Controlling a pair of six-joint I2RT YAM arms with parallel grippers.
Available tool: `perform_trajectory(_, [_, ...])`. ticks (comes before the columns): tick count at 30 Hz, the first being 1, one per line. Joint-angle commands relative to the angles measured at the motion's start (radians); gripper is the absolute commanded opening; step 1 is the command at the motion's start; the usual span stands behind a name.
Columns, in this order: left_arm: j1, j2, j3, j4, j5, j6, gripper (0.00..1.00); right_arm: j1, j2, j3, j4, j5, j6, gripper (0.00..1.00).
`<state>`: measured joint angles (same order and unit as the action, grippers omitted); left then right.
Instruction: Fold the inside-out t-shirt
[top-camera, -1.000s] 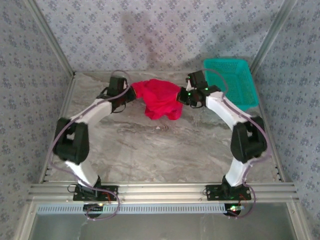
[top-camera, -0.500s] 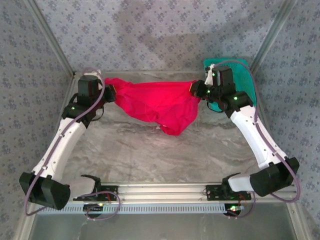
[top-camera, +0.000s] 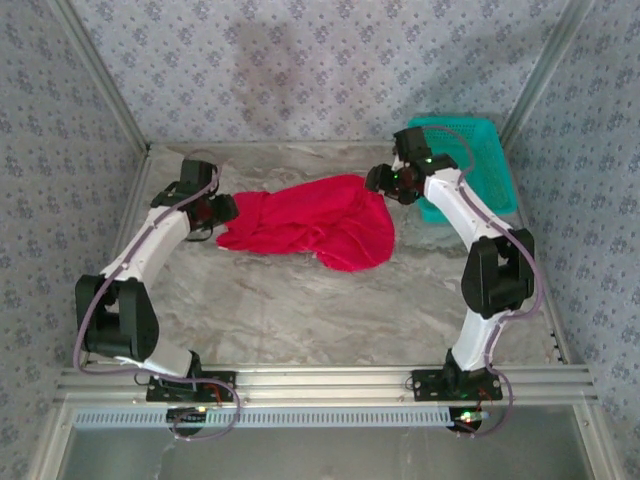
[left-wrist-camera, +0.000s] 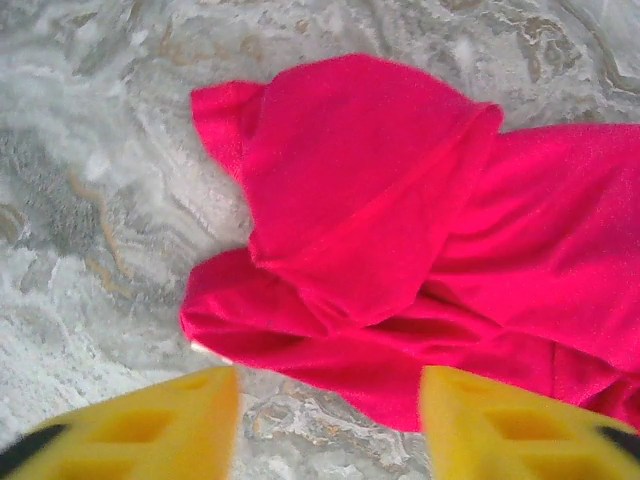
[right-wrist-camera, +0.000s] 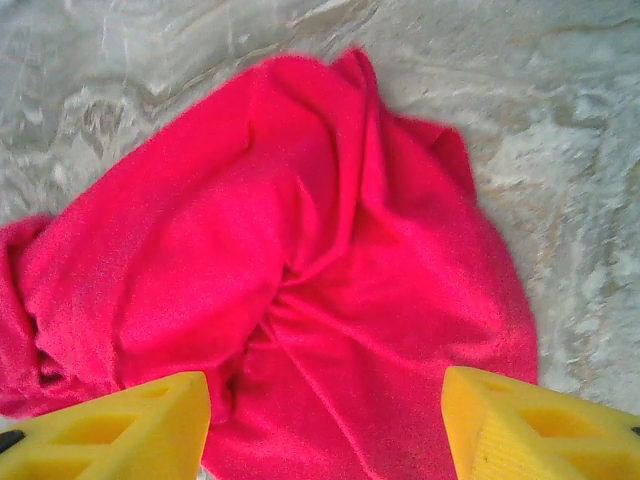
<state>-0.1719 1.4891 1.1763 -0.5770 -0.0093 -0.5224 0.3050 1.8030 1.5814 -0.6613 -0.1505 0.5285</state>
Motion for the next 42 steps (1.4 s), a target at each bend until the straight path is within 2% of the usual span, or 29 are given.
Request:
perform_trajectory(1, [0.002, -0.027, -0.046, 0.038, 0.0, -0.021, 0.59, 0.106, -0.045, -0.065, 0.035, 0.015, -0.028, 0.65])
perform_trajectory(4, [0.003, 0.017, -0.07, 0.062, 0.03, -0.025, 0.64, 0.194, 0.012, -0.113, 0.12, -0.027, -0.015, 0.64])
perform_trajectory(7, [0.003, 0.071, -0.082, 0.091, 0.054, -0.035, 0.72, 0.256, 0.128, -0.071, 0.137, -0.05, 0.009, 0.64])
perform_trajectory(10, [0.002, 0.138, -0.092, 0.142, 0.078, -0.051, 0.78, 0.286, 0.245, 0.014, 0.132, -0.053, 0.021, 0.64])
perform_trajectory(13, [0.003, 0.229, -0.075, 0.188, 0.101, -0.06, 0.79, 0.285, 0.322, 0.08, 0.118, -0.03, 0.028, 0.62])
perform_trajectory(15, [0.003, 0.296, -0.047, 0.196, 0.107, -0.062, 0.79, 0.276, 0.347, 0.104, 0.11, -0.015, 0.027, 0.58])
perform_trajectory(17, [0.003, 0.356, -0.022, 0.2, 0.109, -0.064, 0.77, 0.267, 0.353, 0.11, 0.106, -0.008, 0.023, 0.48])
perform_trajectory(18, [0.003, 0.38, -0.011, 0.202, 0.106, -0.062, 0.76, 0.261, 0.351, 0.109, 0.104, -0.005, 0.02, 0.38])
perform_trajectory(20, [0.005, 0.407, 0.007, 0.195, 0.098, -0.057, 0.63, 0.255, 0.338, 0.112, 0.088, 0.0, 0.009, 0.14])
perform_trajectory(21, [0.006, 0.408, 0.012, 0.188, 0.094, -0.056, 0.51, 0.253, 0.326, 0.116, 0.071, 0.002, -0.001, 0.05])
perform_trajectory(22, [0.006, 0.397, 0.012, 0.182, 0.092, -0.057, 0.38, 0.253, 0.309, 0.121, 0.065, 0.007, -0.015, 0.0])
perform_trajectory(25, [0.006, 0.323, 0.0, 0.16, 0.074, -0.056, 0.11, 0.26, 0.242, 0.135, -0.016, 0.029, -0.061, 0.0])
perform_trajectory(27, [0.006, 0.256, 0.0, 0.123, 0.043, -0.052, 0.0, 0.264, 0.189, 0.156, -0.066, 0.051, -0.09, 0.0])
perform_trajectory(35, [0.012, -0.096, 0.059, -0.044, -0.03, -0.042, 0.0, 0.276, -0.095, 0.236, -0.208, 0.055, -0.163, 0.0])
perform_trajectory(42, [0.027, -0.395, 0.146, -0.109, -0.029, -0.045, 0.0, 0.276, -0.365, 0.227, -0.138, 0.035, -0.149, 0.0])
